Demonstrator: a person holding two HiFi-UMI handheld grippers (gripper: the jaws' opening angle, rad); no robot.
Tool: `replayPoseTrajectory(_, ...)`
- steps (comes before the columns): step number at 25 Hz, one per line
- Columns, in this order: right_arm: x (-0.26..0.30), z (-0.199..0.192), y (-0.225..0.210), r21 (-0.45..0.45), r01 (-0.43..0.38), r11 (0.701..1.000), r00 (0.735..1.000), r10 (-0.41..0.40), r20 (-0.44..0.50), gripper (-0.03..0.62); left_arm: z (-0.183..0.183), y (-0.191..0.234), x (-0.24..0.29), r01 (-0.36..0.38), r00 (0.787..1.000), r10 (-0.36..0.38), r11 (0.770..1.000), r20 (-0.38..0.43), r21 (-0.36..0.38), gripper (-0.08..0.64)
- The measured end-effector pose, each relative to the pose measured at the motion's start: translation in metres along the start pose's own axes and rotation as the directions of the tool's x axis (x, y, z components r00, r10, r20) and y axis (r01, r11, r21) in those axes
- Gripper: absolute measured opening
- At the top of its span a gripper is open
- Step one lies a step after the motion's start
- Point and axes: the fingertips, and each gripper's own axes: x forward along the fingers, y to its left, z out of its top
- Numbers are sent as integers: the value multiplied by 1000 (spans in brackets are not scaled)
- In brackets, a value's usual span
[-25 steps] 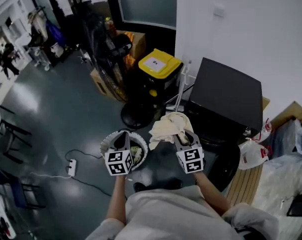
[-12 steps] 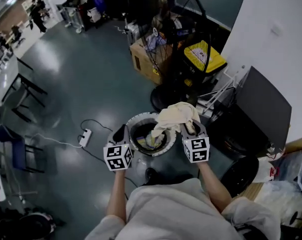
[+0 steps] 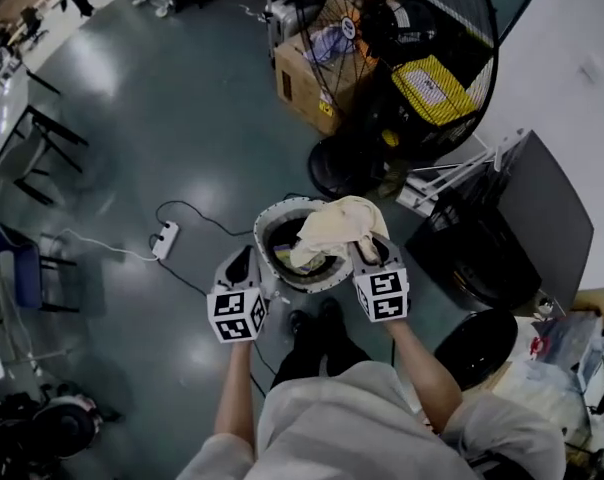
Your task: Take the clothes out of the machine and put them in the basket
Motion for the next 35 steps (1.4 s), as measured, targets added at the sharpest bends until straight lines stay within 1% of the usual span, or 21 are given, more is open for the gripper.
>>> replayPoseTrajectory(5,33,-29,8,-16,-54,998,997,53,-53,143,-20,9,18,-31,999,30,999,-26,-11,17)
replayPoseTrajectory(9,59,-54,15,-11,-101,995,991,99,-88,143,-42,15,36,-64,997,63,997,-41,-41,17)
replayPoseTrajectory(14,89,-89,23,-16,-145,989,981,142,-133,143,-74,20,46,-102,993,98,992,-61,-75,17)
replayPoseTrajectory(25,178,-148,42,-7,-188,982,967,183,-177,149,-138,34,68,-130,986,116,985,-116,-114,17)
replayPoseTrajectory(29,209,-163,51,-9,-195,981,961,189,-202,149,-148,37,73,-131,985,115,983,-128,-127,17)
replayPoseTrajectory(35,245,-181,59,-9,-188,982,953,180,-242,150,-153,44,77,-135,984,117,981,-130,-137,17)
